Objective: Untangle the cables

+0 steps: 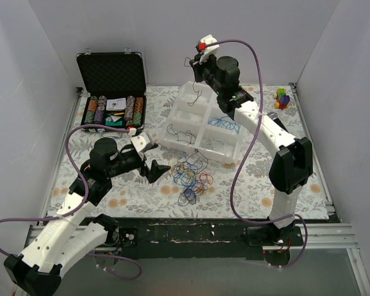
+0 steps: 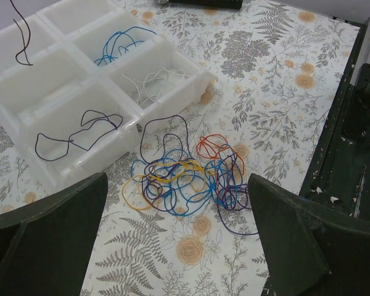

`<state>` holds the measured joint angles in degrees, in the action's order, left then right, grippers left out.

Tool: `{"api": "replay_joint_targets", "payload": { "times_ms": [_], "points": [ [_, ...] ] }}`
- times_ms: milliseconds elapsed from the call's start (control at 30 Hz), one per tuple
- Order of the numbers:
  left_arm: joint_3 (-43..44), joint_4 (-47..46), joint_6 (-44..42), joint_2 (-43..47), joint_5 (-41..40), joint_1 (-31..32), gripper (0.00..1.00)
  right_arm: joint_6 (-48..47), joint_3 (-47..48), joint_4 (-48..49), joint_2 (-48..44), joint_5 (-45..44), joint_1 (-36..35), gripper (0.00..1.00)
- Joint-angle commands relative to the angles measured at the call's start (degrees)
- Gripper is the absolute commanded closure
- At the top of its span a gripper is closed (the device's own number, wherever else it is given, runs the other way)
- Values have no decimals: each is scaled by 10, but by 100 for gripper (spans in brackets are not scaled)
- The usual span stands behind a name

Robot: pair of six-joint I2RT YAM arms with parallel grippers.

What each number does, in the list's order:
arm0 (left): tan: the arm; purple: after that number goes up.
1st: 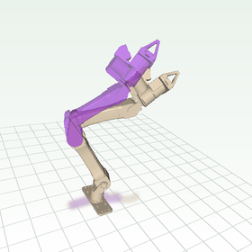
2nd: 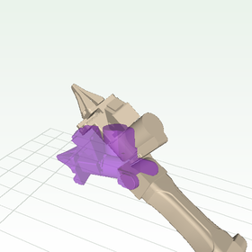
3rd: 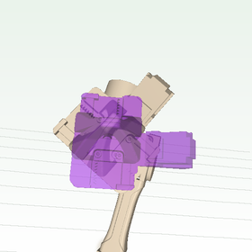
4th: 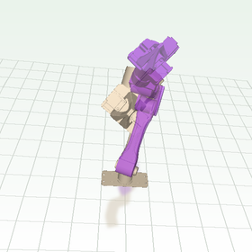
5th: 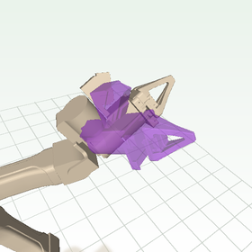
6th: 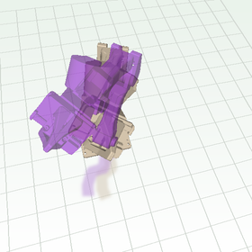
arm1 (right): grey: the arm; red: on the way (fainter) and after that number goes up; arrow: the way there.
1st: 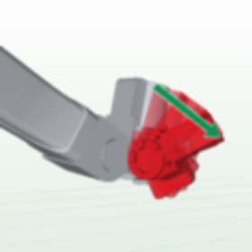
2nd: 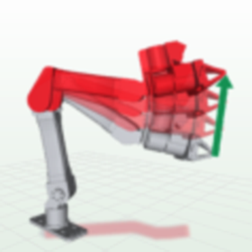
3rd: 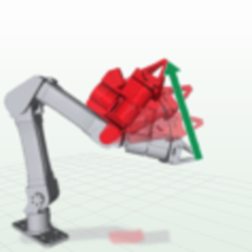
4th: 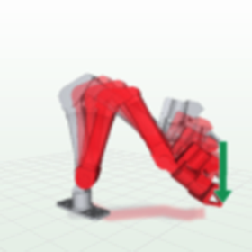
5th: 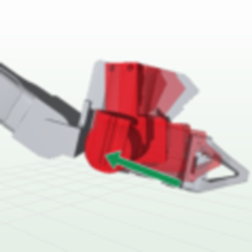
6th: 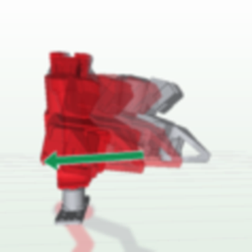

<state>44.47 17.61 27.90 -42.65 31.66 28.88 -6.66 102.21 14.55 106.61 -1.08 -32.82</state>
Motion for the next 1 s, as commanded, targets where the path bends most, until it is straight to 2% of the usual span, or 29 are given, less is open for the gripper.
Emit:
{"api": "replay_joint_targets", "payload": {
  "times_ms": [0, 333, 767, 967],
  "points": [
    [3, 8, -3, 2, -15, 1, 2, 25, -19, 29, -8, 6, 13, 99],
    [4, 9, -6, -1, -15, 1, 2, 33, -39, 21, -15, 7, 13, 99],
    [2, 11, -9, -4, -12, 1, 2, 26, -179, 36, -27, -44, 14, 99],
    [0, 10, -10, -3, -15, 1, 2, 14, -164, 36, 4, -52, 17, 99]
  ]
}}
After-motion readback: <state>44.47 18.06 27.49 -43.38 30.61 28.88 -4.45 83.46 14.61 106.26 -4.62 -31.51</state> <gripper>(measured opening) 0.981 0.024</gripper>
